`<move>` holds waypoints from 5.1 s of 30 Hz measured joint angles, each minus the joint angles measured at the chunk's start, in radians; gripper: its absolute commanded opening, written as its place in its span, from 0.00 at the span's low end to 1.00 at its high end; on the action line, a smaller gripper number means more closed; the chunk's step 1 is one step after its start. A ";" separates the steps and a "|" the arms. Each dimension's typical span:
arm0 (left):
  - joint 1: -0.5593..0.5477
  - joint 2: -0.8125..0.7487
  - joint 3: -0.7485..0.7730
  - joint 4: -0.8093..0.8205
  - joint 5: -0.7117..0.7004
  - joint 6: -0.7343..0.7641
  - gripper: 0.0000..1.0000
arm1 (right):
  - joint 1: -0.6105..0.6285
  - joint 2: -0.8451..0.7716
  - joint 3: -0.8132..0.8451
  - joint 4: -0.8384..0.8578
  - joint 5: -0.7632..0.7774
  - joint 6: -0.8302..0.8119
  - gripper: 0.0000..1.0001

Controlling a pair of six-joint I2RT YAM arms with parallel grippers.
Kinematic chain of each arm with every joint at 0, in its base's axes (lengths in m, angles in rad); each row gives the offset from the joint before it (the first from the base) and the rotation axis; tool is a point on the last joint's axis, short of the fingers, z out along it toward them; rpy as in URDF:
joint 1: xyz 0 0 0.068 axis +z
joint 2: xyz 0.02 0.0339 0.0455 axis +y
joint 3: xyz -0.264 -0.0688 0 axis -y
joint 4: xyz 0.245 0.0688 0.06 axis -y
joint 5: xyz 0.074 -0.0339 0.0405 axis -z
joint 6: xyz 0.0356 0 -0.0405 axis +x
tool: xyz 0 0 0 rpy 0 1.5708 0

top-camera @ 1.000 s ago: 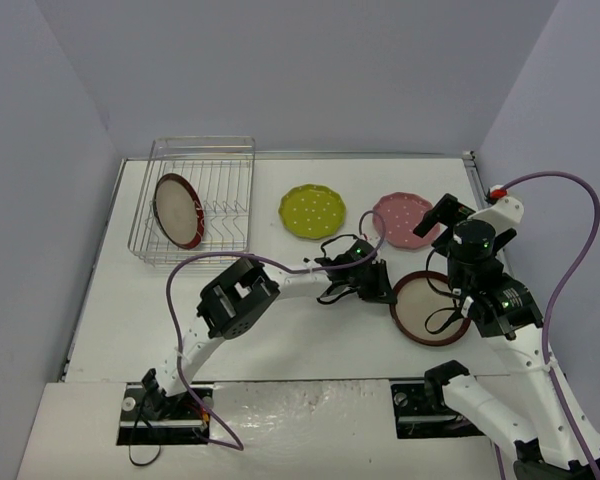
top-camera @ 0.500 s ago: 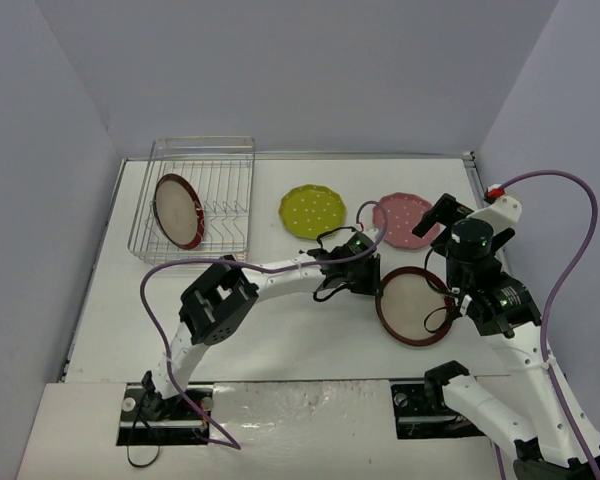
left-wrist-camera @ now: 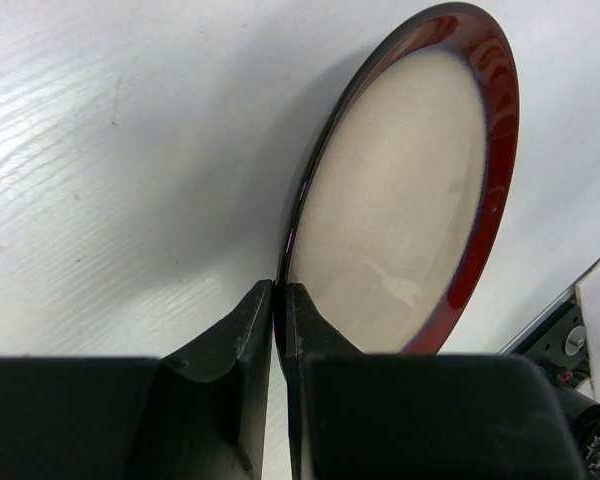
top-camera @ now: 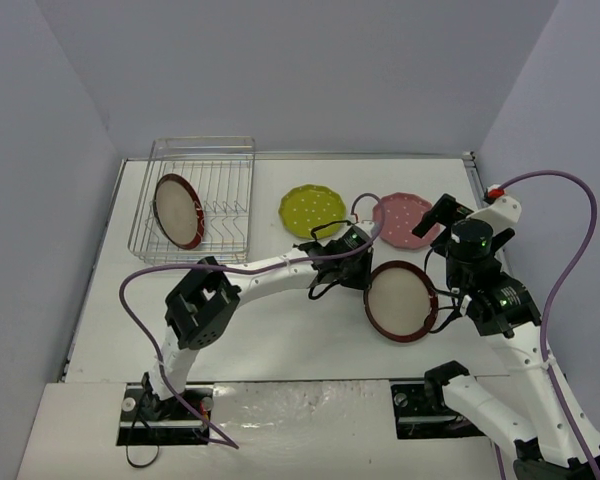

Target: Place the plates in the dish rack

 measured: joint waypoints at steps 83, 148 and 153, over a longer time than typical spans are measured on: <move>0.695 -0.306 0.406 -0.635 -0.174 0.349 0.00 | 0.000 0.056 -0.072 0.063 -0.054 0.026 1.00; 0.900 -0.347 0.368 -0.642 -0.518 0.545 0.00 | 0.000 0.079 -0.129 0.121 -0.108 0.026 1.00; 0.900 -0.347 0.350 -0.617 -0.537 0.560 0.00 | 0.000 0.079 -0.137 0.123 -0.112 0.026 1.00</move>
